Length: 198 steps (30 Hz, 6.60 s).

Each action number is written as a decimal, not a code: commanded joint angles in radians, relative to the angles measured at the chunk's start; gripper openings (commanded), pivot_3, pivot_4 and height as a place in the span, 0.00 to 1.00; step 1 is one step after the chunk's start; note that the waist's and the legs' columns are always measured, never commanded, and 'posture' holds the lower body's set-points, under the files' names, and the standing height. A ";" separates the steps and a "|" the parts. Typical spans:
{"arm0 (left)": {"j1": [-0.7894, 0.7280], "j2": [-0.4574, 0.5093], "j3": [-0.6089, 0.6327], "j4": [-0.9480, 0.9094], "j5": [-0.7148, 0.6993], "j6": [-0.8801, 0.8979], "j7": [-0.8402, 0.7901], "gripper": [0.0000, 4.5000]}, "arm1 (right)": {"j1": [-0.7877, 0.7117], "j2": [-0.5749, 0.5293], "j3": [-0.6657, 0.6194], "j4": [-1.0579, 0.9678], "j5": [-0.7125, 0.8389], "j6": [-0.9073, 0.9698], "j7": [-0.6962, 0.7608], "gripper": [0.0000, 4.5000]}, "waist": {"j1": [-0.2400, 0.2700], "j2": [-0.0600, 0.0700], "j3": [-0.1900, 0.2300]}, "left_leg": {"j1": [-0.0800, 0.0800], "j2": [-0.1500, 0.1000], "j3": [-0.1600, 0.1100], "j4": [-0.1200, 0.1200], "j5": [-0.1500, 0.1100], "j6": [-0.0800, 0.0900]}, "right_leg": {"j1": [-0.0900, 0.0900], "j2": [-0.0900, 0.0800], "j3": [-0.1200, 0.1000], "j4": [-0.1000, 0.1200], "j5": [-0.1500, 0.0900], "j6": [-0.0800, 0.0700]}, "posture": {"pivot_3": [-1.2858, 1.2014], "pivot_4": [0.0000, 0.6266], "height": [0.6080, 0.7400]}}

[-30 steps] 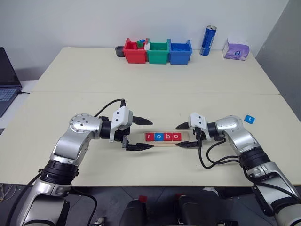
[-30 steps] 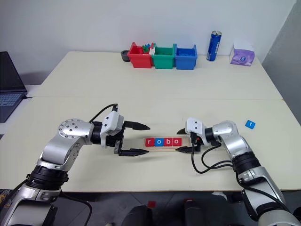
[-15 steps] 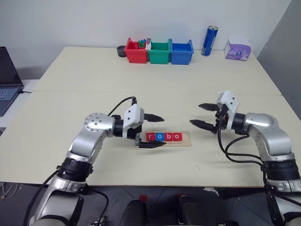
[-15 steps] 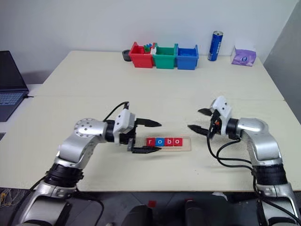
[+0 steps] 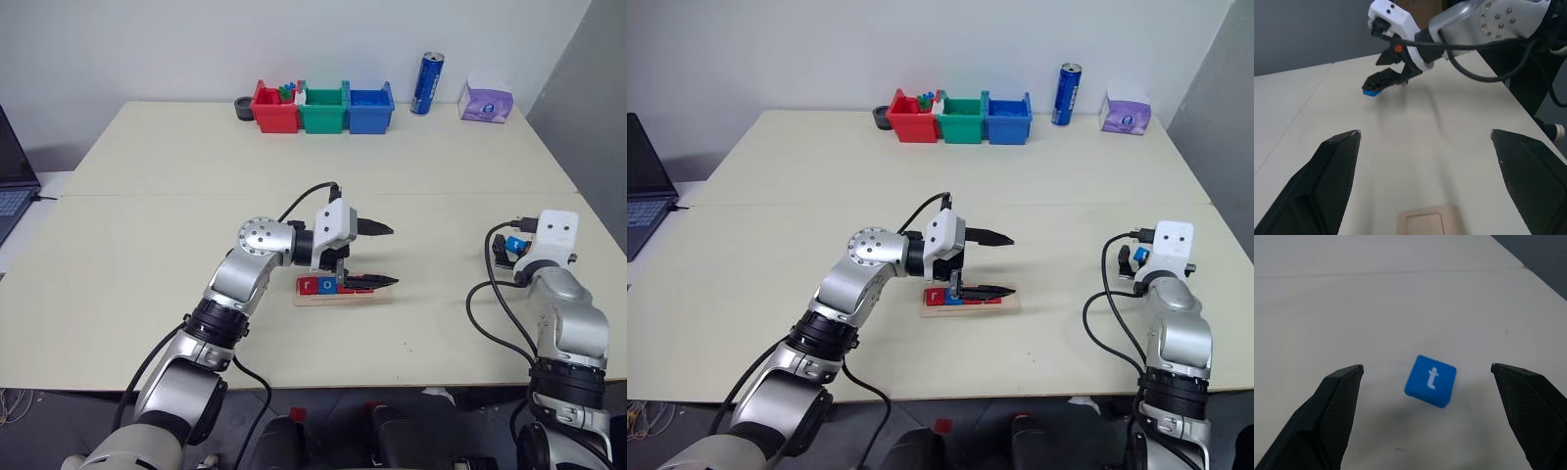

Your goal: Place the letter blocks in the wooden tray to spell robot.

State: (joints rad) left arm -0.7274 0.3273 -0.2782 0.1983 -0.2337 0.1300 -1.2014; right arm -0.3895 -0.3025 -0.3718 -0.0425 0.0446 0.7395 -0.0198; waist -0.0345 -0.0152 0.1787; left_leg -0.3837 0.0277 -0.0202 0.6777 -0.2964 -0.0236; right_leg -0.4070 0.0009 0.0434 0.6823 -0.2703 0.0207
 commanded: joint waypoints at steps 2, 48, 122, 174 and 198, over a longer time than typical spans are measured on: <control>-0.005 0.007 0.008 -0.032 -0.002 -0.009 -0.001 1.00 | -0.045 0.023 -0.015 0.027 -0.003 -0.019 -0.071 0.99 | 0.001 0.000 0.000 | 0.000 0.000 0.000 0.000 0.000 0.000 | 0.000 0.000 0.000 0.000 0.000 0.000 | 0.52 0.24 1.00; 0.235 0.314 0.081 -0.309 -0.099 0.062 -0.124 1.00 | 0.170 0.124 0.289 -0.613 0.235 0.656 0.055 0.32 | 0.007 0.000 0.000 | -0.001 0.001 -0.003 0.000 0.000 0.000 | 0.000 0.001 -0.002 -0.001 -0.001 0.000 | 0.52 0.24 1.00; 0.170 0.264 0.073 -0.202 -0.080 -0.003 -0.151 1.00 | -0.105 -0.375 0.510 0.308 0.170 -0.631 1.312 0.32 | 0.005 -0.003 0.004 | 0.001 0.001 -0.001 0.001 0.000 0.000 | 0.001 0.000 -0.003 -0.001 -0.001 -0.001 | 0.52 0.24 1.00; 0.195 0.317 0.110 -0.261 -0.095 0.051 -0.118 1.00 | -0.272 -0.250 0.602 0.544 0.045 -0.754 1.372 0.32 | 0.006 -0.003 0.004 | 0.001 0.001 -0.001 0.001 0.000 0.000 | 0.001 -0.001 -0.004 0.000 -0.001 -0.001 | 0.52 0.24 1.00; 0.194 0.300 0.098 -0.248 -0.094 0.038 -0.126 1.00 | -0.148 -0.340 0.471 0.345 0.143 -0.606 1.296 0.63 | 0.005 -0.003 0.004 | 0.000 0.001 -0.002 0.001 0.000 0.000 | 0.001 -0.002 -0.003 0.000 -0.001 -0.001 | 0.52 0.24 1.00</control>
State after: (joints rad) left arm -0.5221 0.6293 -0.1901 -0.0311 -0.3125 0.1843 -1.3232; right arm -0.5353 -0.6387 0.1180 0.3361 0.1778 0.1431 1.2851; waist -0.0292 -0.0180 0.1825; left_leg -0.3832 0.0284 -0.0218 0.6789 -0.2966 -0.0233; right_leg -0.4061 -0.0006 0.0400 0.6822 -0.2711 0.0198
